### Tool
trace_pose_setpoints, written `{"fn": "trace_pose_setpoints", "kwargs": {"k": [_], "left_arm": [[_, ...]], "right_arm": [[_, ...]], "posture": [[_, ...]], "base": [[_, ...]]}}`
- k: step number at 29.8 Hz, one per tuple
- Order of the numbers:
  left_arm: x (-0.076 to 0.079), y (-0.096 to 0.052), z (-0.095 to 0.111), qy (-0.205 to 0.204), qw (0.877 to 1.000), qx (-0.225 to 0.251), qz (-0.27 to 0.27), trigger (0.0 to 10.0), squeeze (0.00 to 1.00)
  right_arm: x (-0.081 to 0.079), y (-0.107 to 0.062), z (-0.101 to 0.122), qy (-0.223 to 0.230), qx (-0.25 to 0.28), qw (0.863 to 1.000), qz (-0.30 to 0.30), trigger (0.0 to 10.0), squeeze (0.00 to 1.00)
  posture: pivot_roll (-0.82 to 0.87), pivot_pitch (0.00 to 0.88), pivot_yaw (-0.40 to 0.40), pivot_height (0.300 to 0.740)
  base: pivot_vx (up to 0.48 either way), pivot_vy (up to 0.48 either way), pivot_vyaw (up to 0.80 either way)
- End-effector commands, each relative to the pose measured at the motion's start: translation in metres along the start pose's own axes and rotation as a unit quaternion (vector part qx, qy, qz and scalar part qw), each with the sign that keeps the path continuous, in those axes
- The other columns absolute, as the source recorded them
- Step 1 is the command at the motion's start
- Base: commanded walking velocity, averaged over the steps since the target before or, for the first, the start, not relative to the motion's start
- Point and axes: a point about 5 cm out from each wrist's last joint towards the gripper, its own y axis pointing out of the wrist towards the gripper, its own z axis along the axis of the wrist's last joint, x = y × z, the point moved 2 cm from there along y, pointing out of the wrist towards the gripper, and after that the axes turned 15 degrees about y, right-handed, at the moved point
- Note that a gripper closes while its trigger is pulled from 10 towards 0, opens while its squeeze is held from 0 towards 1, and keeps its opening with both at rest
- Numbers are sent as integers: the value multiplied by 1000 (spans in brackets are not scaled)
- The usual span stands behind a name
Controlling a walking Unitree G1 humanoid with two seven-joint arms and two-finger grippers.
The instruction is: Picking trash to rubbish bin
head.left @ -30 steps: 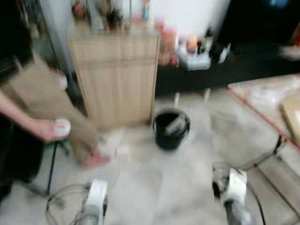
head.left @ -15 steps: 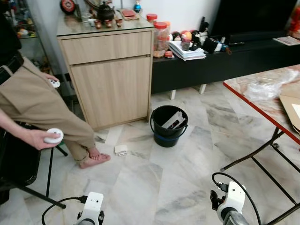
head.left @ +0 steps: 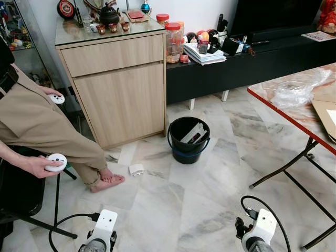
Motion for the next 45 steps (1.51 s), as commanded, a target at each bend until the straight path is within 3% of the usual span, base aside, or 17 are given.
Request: {"fn": "trace_pose_setpoints", "kwargs": {"k": [1, 14, 45], "left_arm": [[-2, 1, 0, 11, 1000, -5, -4, 10000, 0], [1, 0, -5, 15, 1000, -27, 2, 10000, 0], [12, -2, -10, -13, 999, -41, 6, 10000, 0]], "right_arm": [[4, -1, -1, 11, -3, 1000, -7, 10000, 0], [13, -3, -5, 1, -15, 1000, -22, 10000, 0], [15, -1, 3, -28, -14, 999, -23, 10000, 0]], "posture": [[180, 0, 22, 740], [184, 0, -13, 740], [192, 0, -61, 740]], "base": [[0, 0, 0], [0, 0, -40], [0, 0, -772]]}}
